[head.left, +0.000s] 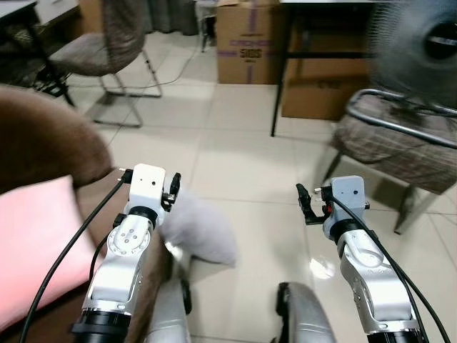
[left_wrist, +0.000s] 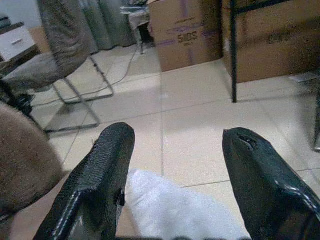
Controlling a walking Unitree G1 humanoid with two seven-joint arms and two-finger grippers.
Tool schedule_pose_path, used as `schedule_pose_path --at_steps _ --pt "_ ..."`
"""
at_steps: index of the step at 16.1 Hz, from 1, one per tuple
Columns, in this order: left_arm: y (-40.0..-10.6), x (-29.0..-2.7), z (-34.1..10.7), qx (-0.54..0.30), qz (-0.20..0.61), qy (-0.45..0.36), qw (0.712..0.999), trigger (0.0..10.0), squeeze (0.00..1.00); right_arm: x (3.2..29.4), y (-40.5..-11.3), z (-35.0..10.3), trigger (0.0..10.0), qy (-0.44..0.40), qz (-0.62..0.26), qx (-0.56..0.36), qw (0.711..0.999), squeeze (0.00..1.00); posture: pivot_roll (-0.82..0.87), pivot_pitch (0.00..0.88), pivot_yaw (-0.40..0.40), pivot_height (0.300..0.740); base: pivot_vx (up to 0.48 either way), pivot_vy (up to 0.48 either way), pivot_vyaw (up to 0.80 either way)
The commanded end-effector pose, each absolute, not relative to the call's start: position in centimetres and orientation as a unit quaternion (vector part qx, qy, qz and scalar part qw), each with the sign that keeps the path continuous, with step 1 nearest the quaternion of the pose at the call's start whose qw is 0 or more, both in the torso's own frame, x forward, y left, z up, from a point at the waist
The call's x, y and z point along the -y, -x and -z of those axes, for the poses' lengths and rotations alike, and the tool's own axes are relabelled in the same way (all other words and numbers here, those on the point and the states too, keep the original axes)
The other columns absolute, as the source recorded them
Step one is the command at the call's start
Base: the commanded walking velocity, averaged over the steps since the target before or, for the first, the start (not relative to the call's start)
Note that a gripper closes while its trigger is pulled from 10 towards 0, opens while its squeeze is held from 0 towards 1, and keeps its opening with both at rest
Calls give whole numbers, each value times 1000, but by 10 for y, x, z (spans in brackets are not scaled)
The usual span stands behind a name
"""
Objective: Move the pillow to the sofa from floor
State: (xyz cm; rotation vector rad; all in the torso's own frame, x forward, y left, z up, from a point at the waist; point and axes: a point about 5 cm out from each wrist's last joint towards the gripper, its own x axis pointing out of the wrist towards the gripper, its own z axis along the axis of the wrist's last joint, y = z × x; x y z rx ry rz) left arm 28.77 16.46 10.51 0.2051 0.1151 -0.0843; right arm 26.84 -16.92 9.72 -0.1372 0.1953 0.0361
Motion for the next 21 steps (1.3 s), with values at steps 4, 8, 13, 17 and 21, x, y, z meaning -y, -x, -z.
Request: schedule_pose_path --at_steps 4,8,13,17,21 --pt "-290 -166 -104 -63 31 -95 993 10000 0 171 -267 -101 10000 76 -17 -95 992 0 -72 0 33 602 0 0 0" --pt "-289 -168 -106 -57 23 -88 994 10000 0 169 -268 -100 10000 75 -29 -97 992 0 -62 0 21 602 0 0 0" --pt "-287 -176 -107 -56 8 -91 994 10000 0 160 -271 -100 10000 89 -64 -96 989 0 -39 0 0 602 162 0 320" --pt "-286 -177 -106 -57 5 -92 994 10000 0 161 -272 -99 10000 79 -59 -98 990 0 -39 0 -5 602 278 0 400" --pt "-286 -177 -107 -57 3 -92 994 10000 0 162 -272 -98 10000 79 -58 -100 990 0 -36 0 -7 602 283 0 0"
